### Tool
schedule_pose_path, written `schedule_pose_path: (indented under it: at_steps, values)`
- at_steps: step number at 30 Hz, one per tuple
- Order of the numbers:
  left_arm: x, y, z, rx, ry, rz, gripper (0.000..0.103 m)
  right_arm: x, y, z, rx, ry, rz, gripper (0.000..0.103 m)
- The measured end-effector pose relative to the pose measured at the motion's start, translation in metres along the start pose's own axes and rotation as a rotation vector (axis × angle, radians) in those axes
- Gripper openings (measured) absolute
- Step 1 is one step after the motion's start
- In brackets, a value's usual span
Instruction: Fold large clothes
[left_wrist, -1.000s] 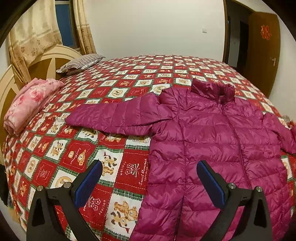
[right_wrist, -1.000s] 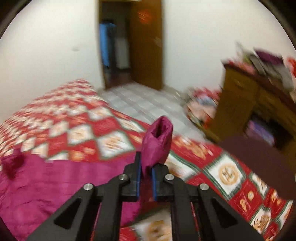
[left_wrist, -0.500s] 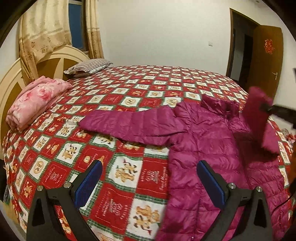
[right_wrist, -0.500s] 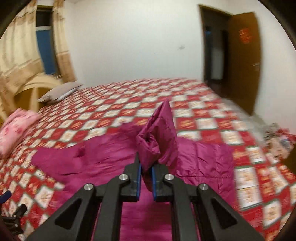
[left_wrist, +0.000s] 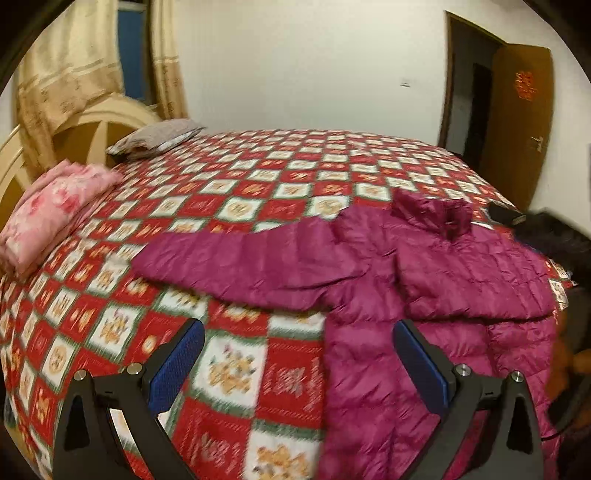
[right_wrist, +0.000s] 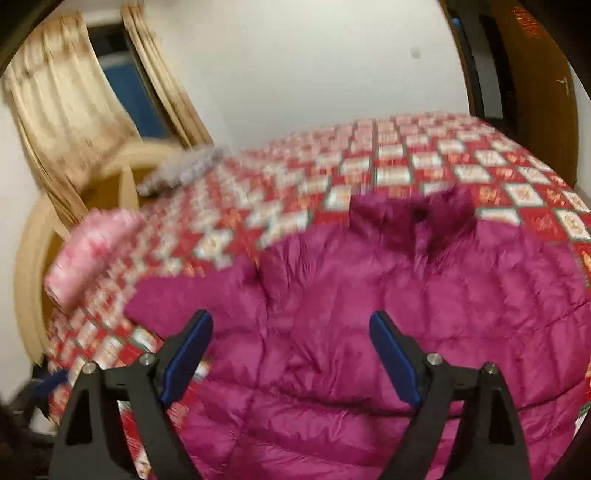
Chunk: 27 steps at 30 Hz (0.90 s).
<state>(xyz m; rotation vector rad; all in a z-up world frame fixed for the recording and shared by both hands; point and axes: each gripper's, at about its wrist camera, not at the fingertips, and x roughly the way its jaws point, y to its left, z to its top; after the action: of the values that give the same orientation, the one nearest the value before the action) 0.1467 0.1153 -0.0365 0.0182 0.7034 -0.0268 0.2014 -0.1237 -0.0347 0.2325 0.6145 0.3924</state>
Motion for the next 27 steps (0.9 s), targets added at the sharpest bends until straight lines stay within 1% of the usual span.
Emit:
schedule_pose_path:
  at_steps: [1, 2, 3, 4, 5, 6, 7, 8, 10, 12, 13, 15, 16, 17, 18, 19, 20, 21, 24, 25, 27]
  values:
    - [0.003, -0.01, 0.005, 0.02, -0.009, -0.007, 0.102, -0.018, -0.01, 0.006, -0.006, -0.037, -0.052, 0.088]
    - [0.006, -0.019, 0.01, 0.038, -0.017, -0.013, 0.102, -0.025, -0.016, 0.01, -0.01, -0.053, -0.097, 0.077]
    - [0.01, -0.03, 0.015, 0.057, -0.027, -0.021, 0.102, -0.039, -0.033, 0.016, -0.011, -0.071, -0.187, 0.057]
    - [0.016, -0.042, 0.02, 0.07, -0.036, -0.025, 0.102, -0.046, -0.048, 0.02, -0.006, -0.075, -0.263, 0.048]
    - [0.022, -0.052, 0.025, 0.08, -0.043, -0.027, 0.102, -0.049, -0.06, 0.022, 0.006, -0.073, -0.321, 0.041]
    - [0.032, -0.066, 0.031, 0.095, -0.045, -0.03, 0.102, -0.052, -0.08, 0.022, 0.038, -0.067, -0.41, 0.041]
    - [0.042, -0.078, 0.035, 0.103, -0.04, -0.026, 0.102, -0.051, -0.102, 0.018, 0.08, -0.054, -0.462, 0.041]
    - [0.051, -0.089, 0.039, 0.109, -0.032, -0.021, 0.102, -0.048, -0.114, 0.015, 0.105, -0.039, -0.472, 0.041]
    - [0.077, -0.117, 0.046, 0.131, -0.005, -0.028, 0.102, -0.032, -0.144, -0.002, 0.172, 0.031, -0.524, 0.041]
    - [0.1, -0.139, 0.048, 0.141, 0.022, -0.01, 0.102, -0.017, -0.16, -0.018, 0.223, 0.086, -0.528, 0.041]
    - [0.111, -0.148, 0.047, 0.142, 0.029, -0.001, 0.102, -0.008, -0.167, -0.028, 0.261, 0.117, -0.511, 0.041]
    - [0.132, -0.16, 0.042, 0.144, 0.049, 0.038, 0.102, 0.004, -0.173, -0.041, 0.293, 0.151, -0.491, 0.041]
    - [0.145, -0.164, 0.039, 0.145, 0.075, 0.063, 0.102, 0.008, -0.171, -0.047, 0.276, 0.146, -0.503, 0.041]
    - [0.16, -0.167, 0.033, 0.145, 0.11, 0.085, 0.102, 0.007, -0.172, -0.049, 0.256, 0.138, -0.512, 0.041]
    - [0.174, -0.167, 0.026, 0.137, 0.145, 0.098, 0.102, 0.007, -0.169, -0.051, 0.226, 0.13, -0.524, 0.044]
    - [0.183, -0.167, 0.019, 0.125, 0.163, 0.094, 0.102, 0.009, -0.163, -0.053, 0.198, 0.125, -0.53, 0.047]
    - [0.188, -0.165, 0.016, 0.111, 0.173, 0.082, 0.102, 0.01, -0.166, -0.052, 0.185, 0.126, -0.531, 0.053]
    - [0.19, -0.164, 0.014, 0.096, 0.178, 0.07, 0.102, 0.012, -0.162, -0.051, 0.165, 0.132, -0.528, 0.06]
    - [0.188, -0.156, 0.019, 0.076, 0.192, 0.034, 0.102, 0.019, -0.155, -0.05, 0.119, 0.149, -0.531, 0.074]
    - [0.183, -0.148, 0.023, 0.059, 0.19, 0.023, 0.102, 0.021, -0.153, -0.05, 0.106, 0.154, -0.54, 0.075]
    - [0.166, -0.128, 0.031, -0.008, 0.14, 0.024, 0.102, 0.023, -0.153, -0.051, 0.092, 0.154, -0.554, 0.076]
